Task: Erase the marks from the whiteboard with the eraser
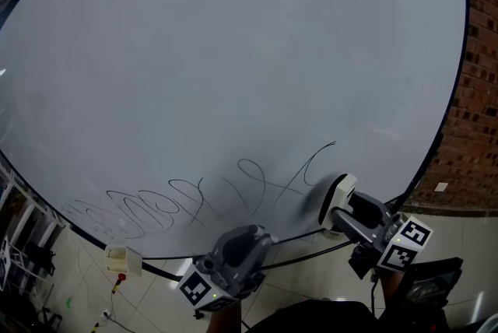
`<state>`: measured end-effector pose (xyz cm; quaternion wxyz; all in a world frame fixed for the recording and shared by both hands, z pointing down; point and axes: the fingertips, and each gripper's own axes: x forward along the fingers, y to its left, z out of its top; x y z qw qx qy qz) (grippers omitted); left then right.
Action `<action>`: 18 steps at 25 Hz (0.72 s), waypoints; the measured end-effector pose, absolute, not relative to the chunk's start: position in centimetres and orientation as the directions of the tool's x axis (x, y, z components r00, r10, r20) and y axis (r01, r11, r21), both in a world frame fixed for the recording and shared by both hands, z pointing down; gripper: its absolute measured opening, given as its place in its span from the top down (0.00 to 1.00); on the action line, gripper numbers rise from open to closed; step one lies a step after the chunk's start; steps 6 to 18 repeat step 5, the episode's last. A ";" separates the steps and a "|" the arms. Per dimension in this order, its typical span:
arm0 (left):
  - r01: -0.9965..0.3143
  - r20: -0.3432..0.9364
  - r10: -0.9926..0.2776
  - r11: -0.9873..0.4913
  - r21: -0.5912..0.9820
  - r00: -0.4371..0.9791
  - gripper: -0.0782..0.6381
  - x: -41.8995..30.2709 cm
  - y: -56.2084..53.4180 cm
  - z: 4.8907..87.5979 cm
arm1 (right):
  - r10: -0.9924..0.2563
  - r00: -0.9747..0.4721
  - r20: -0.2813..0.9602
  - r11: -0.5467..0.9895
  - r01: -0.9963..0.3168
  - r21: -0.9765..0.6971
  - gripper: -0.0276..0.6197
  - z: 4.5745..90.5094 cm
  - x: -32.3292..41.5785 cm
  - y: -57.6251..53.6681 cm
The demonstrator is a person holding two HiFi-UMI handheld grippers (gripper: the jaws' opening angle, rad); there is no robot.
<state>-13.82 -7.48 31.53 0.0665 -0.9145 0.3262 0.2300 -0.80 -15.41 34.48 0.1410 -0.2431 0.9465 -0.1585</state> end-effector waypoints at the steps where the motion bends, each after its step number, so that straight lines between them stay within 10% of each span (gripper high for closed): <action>1: -0.628 -0.465 -0.567 -0.778 0.029 0.680 0.81 -13.9 -7.4 31.5 | -0.502 -0.844 -0.189 0.833 -0.413 -0.369 0.61 34.5 -0.9 -15.3; 18: -0.631 -0.465 -0.572 -0.775 0.035 0.676 0.81 -14.0 -7.3 31.6 | -0.494 -0.848 -0.190 0.836 -0.404 -0.371 0.61 34.5 -1.2 -15.1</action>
